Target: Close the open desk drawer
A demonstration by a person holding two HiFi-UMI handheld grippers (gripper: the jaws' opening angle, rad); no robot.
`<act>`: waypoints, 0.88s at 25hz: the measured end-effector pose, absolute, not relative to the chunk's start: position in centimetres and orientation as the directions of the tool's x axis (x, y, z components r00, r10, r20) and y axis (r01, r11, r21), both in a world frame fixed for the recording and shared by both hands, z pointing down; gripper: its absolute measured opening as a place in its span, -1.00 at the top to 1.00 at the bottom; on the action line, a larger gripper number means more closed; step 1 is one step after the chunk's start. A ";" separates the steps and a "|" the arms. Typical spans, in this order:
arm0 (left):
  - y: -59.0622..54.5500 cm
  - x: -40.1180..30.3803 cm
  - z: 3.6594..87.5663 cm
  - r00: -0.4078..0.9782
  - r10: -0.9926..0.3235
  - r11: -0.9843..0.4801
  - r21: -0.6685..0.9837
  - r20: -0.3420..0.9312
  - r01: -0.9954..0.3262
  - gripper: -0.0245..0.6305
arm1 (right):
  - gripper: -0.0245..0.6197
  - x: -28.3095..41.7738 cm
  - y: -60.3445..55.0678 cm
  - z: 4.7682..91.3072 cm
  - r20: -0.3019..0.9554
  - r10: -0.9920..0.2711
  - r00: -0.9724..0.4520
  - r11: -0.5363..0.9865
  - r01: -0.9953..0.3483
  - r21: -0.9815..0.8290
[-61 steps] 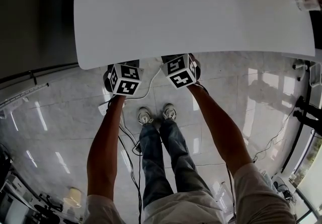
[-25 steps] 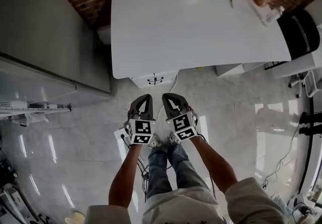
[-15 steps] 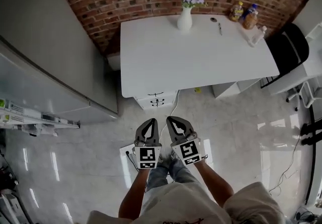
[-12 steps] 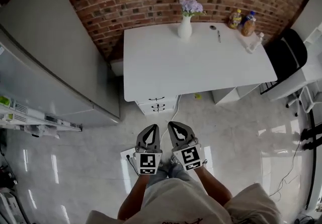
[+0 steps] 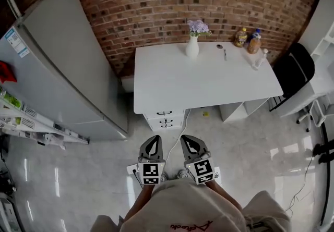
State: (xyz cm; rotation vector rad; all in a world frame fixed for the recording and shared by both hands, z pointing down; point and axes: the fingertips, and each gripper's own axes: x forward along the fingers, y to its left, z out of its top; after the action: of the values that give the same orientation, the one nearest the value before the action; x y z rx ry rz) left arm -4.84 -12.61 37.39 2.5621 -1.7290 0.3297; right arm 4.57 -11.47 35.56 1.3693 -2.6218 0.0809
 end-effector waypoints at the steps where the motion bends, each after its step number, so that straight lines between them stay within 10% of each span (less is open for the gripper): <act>1: -13.0 -4.9 37.4 0.352 -0.916 -0.373 -0.087 0.195 -0.924 0.89 | 0.87 4.8 -11.5 35.7 0.192 -0.807 -0.559 0.574 -0.818 0.034; 22: -13.7 -4.0 35.9 0.342 -0.928 -0.357 -0.090 0.145 -0.930 0.89 | 0.87 5.5 -11.9 35.4 0.179 -0.801 -0.572 0.588 -0.807 0.056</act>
State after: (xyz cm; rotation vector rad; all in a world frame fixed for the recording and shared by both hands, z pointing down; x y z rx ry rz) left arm -3.97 -13.71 35.94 2.5664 -1.7765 0.2681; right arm 5.47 -11.91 35.36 1.3458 -2.6311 0.0464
